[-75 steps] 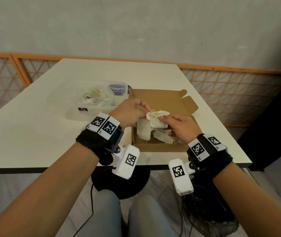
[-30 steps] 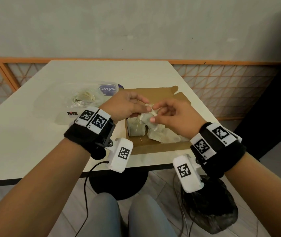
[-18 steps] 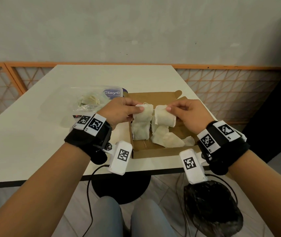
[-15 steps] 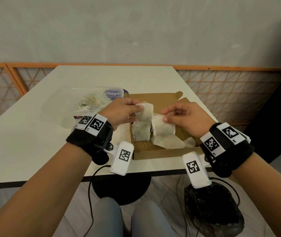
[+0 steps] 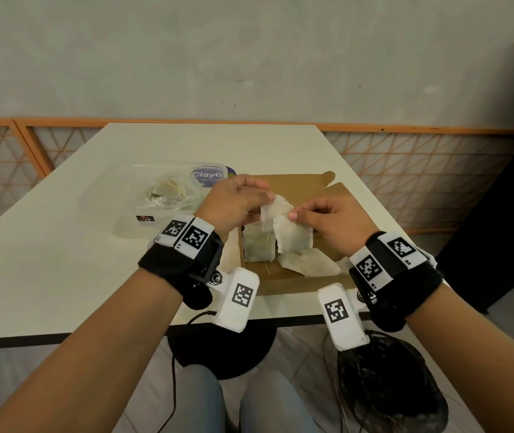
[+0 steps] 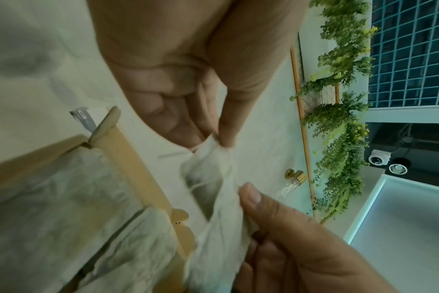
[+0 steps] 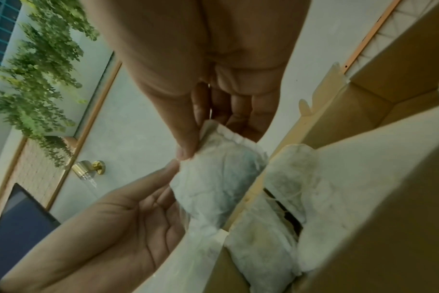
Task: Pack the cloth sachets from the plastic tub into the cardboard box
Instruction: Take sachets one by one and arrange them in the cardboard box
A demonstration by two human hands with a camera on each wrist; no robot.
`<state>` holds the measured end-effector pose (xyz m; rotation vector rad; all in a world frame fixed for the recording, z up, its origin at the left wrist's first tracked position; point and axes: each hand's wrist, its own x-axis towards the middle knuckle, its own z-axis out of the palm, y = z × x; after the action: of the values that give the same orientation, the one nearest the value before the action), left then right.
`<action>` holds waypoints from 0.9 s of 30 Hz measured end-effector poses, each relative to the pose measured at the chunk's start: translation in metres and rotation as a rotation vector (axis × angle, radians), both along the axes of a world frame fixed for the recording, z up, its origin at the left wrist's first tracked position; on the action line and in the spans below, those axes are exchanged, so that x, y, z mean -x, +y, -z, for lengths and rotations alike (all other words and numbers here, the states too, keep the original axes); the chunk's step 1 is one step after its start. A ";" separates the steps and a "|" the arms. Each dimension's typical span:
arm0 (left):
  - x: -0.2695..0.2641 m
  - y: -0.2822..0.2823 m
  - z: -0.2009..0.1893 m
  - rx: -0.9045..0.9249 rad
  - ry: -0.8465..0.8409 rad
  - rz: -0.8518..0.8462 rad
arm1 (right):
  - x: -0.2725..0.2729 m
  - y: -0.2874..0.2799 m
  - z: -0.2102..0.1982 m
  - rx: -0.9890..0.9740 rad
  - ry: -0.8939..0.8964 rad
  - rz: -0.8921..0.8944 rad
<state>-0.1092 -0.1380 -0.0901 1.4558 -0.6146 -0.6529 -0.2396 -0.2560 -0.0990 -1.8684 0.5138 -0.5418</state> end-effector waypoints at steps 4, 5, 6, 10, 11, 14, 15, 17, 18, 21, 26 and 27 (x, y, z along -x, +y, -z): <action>-0.009 -0.003 0.002 -0.035 -0.164 -0.239 | 0.006 -0.006 0.005 -0.042 -0.012 0.034; -0.007 -0.003 0.002 -0.063 -0.190 -0.222 | 0.006 -0.007 0.006 -0.057 -0.024 0.042; -0.006 -0.003 0.002 -0.100 -0.197 -0.167 | 0.007 -0.008 0.006 -0.076 -0.040 0.047; 0.007 -0.001 0.007 -0.251 -0.147 0.169 | 0.004 -0.007 0.000 -0.192 -0.142 -0.001; 0.009 -0.001 0.008 -0.243 -0.133 0.206 | 0.004 -0.006 -0.001 -0.198 -0.149 -0.011; 0.012 -0.001 0.010 -0.187 -0.156 0.196 | 0.004 -0.004 -0.003 -0.194 -0.143 0.001; 0.013 -0.001 0.011 -0.182 -0.187 0.179 | 0.003 -0.004 -0.003 -0.207 -0.140 0.012; 0.013 -0.001 0.011 -0.181 -0.272 0.167 | 0.001 -0.009 -0.002 -0.246 -0.097 0.027; 0.013 0.000 0.010 -0.186 -0.322 0.175 | 0.000 -0.011 -0.001 -0.256 -0.047 0.023; 0.012 0.002 0.008 -0.272 -0.472 0.191 | -0.003 -0.012 -0.002 -0.173 0.123 -0.064; 0.007 0.006 0.007 -0.365 -0.601 0.206 | -0.003 -0.012 -0.008 0.051 0.177 -0.052; 0.005 0.006 0.006 -0.371 -0.607 0.210 | -0.002 -0.011 -0.010 0.102 0.179 -0.036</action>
<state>-0.1141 -0.1316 -0.0964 1.9748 -1.1741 -0.4952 -0.2374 -0.2673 -0.0888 -2.0310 0.5783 -0.3845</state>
